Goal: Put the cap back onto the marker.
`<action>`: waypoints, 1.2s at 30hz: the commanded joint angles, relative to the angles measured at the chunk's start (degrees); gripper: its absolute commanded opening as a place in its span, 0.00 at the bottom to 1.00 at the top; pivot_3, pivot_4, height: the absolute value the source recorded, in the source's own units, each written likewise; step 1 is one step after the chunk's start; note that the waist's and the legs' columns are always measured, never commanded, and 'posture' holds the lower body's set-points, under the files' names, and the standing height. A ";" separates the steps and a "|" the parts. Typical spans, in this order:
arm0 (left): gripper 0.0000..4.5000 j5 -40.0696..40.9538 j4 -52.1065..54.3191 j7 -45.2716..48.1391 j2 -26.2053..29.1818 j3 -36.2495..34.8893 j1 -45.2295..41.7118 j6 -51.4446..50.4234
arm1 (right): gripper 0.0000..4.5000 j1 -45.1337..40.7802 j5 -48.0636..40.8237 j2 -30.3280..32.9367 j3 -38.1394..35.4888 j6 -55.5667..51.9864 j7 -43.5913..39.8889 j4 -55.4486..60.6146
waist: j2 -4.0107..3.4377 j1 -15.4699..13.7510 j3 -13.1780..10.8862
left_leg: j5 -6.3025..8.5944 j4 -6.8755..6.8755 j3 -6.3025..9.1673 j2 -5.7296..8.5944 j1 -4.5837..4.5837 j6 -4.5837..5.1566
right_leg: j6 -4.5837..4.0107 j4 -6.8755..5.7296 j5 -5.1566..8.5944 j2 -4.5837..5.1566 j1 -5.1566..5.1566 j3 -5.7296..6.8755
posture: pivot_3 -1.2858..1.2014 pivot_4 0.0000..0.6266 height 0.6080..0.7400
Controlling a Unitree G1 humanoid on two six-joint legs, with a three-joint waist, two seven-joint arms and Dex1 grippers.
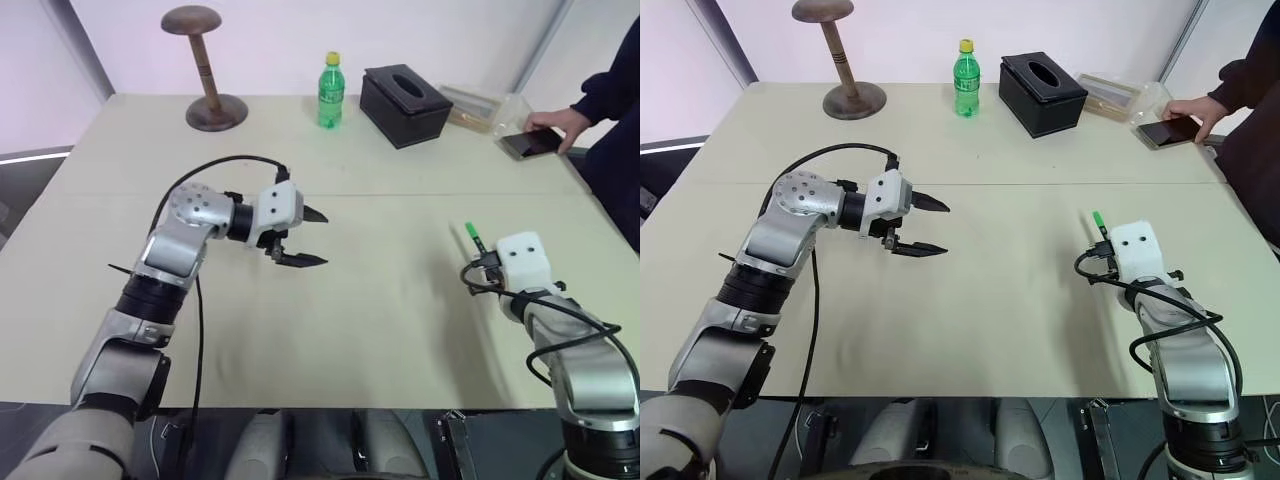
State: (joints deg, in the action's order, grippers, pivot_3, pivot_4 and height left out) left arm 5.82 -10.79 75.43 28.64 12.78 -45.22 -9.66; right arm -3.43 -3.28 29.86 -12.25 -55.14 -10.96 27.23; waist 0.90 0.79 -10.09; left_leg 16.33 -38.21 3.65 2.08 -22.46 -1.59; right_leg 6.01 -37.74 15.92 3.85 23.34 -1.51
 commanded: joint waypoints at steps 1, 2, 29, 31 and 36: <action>0.84 1.28 1.30 0.44 0.55 -0.09 -1.57 0.04 | 0.00 0.38 -0.16 -1.29 -2.63 1.98 0.61 -0.11 | 0.00 0.07 0.00 | 0.00 0.00 0.00 0.00 0.00 0.00 | 0.00 0.00 0.00 0.00 0.00 0.00 | 0.52 0.24 1.00; 0.84 1.32 1.22 0.57 0.56 -0.07 -1.60 0.08 | 0.00 0.70 -0.31 -1.48 -2.63 1.94 0.41 -0.10 | -0.01 0.08 0.00 | 0.00 0.00 -0.01 0.00 0.00 0.00 | 0.00 0.00 0.00 0.00 0.00 -0.01 | 0.52 0.24 1.00; 0.85 -0.62 -12.15 4.93 -6.51 5.38 -7.32 11.42 | 0.86 3.42 -16.06 16.03 -11.19 -21.23 -16.72 32.77 | -0.07 -0.12 0.00 | 0.01 -0.02 0.04 -0.01 0.00 0.01 | 0.00 0.04 0.00 -0.04 -0.06 0.02 | 0.52 0.24 1.00; 0.85 -0.97 -13.64 4.86 -7.43 5.67 -8.08 12.86 | 0.86 4.09 -21.09 18.39 -14.02 -21.66 -16.01 32.77 | -0.06 -0.18 -0.01 | 0.00 -0.03 0.04 -0.01 0.01 0.01 | 0.00 0.04 0.00 -0.01 -0.08 0.03 | 0.52 0.24 1.00; 0.85 -0.33 -15.41 5.54 -9.18 5.96 -9.03 14.38 | 0.86 7.96 -37.19 24.17 -23.11 -22.37 -9.76 32.77 | -0.05 -0.37 -0.02 | 0.01 -0.01 0.05 -0.01 -0.01 0.02 | 0.00 0.11 0.00 0.02 -0.11 0.04 | 0.52 0.24 1.00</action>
State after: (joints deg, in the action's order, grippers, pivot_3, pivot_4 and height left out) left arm 4.70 -26.69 80.28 19.68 19.01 -52.73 3.55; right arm 3.96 -35.45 52.89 -31.31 -77.31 -23.14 58.43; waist 0.86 0.42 -10.11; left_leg 16.34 -38.22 3.70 2.06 -22.48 -1.56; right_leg 6.01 -37.61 15.92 3.89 23.22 -1.48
